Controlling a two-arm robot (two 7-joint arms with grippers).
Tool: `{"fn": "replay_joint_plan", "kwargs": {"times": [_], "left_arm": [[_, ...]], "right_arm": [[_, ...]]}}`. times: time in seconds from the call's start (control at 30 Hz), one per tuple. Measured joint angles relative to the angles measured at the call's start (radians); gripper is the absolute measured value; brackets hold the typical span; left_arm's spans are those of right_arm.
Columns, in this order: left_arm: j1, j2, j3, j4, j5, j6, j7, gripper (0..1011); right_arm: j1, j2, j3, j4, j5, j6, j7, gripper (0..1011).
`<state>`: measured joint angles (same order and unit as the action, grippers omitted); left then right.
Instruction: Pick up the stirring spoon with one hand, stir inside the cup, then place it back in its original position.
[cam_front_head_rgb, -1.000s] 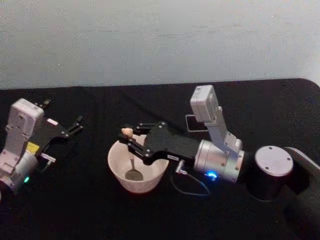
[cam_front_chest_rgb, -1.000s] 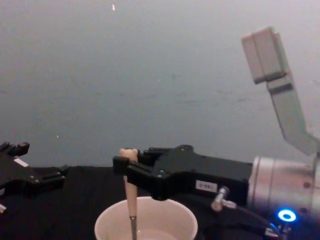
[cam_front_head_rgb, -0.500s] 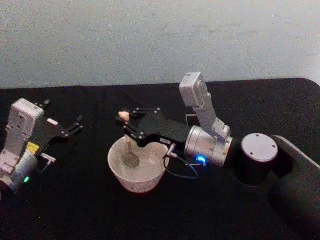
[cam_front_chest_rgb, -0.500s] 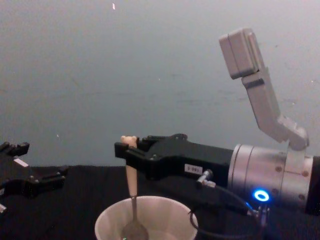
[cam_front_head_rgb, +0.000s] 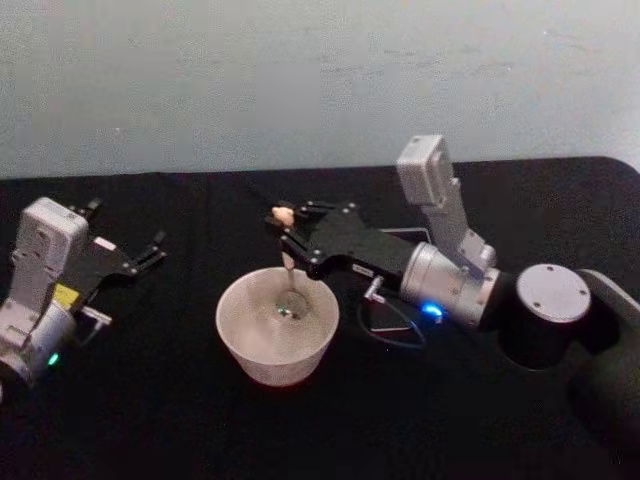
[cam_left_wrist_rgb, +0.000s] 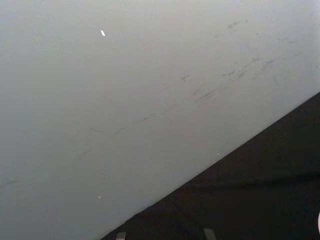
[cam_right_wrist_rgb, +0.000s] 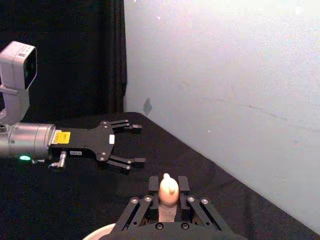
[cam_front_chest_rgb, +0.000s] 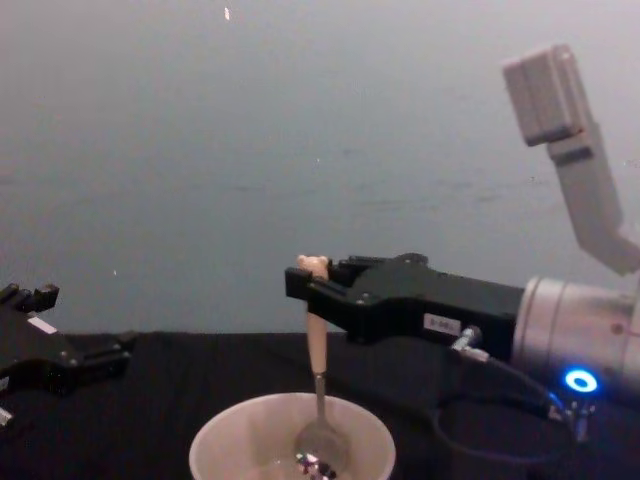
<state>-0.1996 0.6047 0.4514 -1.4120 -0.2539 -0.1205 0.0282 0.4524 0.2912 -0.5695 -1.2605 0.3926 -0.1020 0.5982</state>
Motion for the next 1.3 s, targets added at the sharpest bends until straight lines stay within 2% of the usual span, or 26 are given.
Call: {"fn": "replay_joint_plan", "kwargs": {"times": [0.13, 0.33, 0.63, 0.97, 1.3], "left_arm": [[0.000, 0.000, 0.000, 0.000, 0.000, 0.000, 0.000, 1001], [0.000, 0.000, 0.000, 0.000, 0.000, 0.000, 0.000, 1001], [0.000, 0.000, 0.000, 0.000, 0.000, 0.000, 0.000, 1001], [0.000, 0.000, 0.000, 0.000, 0.000, 0.000, 0.000, 1001], [0.000, 0.000, 0.000, 0.000, 0.000, 0.000, 0.000, 1001]], "right_arm": [[-0.026, 0.025, 0.014, -0.044, 0.011, 0.005, 0.002, 224], [-0.063, 0.058, 0.017, -0.106, 0.023, 0.015, 0.018, 224], [-0.092, 0.076, -0.006, -0.152, 0.037, 0.024, 0.043, 224], [-0.081, 0.049, -0.036, -0.129, 0.053, 0.040, 0.054, 224], [-0.029, -0.008, -0.055, -0.038, 0.041, 0.037, 0.033, 224]]}}
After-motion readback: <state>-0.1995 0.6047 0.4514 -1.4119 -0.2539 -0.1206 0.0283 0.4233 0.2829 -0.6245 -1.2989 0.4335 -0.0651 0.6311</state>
